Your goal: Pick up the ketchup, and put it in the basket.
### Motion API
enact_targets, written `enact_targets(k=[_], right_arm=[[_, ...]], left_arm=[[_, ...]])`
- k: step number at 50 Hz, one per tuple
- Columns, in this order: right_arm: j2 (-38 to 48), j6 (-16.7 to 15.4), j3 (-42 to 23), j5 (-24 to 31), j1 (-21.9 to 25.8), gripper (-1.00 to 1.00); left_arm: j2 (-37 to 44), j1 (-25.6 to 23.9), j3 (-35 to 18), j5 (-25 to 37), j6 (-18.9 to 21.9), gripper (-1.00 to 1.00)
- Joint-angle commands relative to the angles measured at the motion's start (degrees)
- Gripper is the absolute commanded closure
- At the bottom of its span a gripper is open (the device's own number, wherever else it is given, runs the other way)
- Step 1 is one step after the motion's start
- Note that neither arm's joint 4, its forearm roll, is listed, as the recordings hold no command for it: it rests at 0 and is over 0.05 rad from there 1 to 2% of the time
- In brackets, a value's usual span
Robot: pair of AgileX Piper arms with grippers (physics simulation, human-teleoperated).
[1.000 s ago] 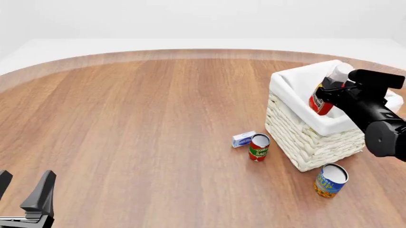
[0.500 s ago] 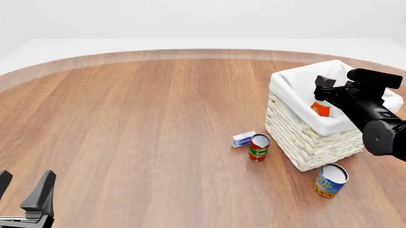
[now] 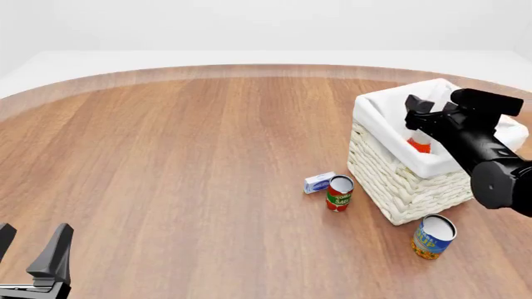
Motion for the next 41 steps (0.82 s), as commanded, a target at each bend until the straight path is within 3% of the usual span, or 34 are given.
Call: enact_targets(k=[1, 17, 41], right_arm=[[-1.25, 0.77, 0.64, -0.92, 2.02, -1.00], [-3.93, 2.17, 1.97, -3.21, 6.15, -1.00], [-8.64, 1.02, 5.42, -7.79, 14.32, -1.00]], left_arm=[[0.01, 0.00, 0.00, 0.00, -0.01, -1.00], [-0.01, -0.01, 0.00, 0.00, 0.00, -1.00], [0.00, 0.01, 0.00, 0.00, 0.01, -1.00]])
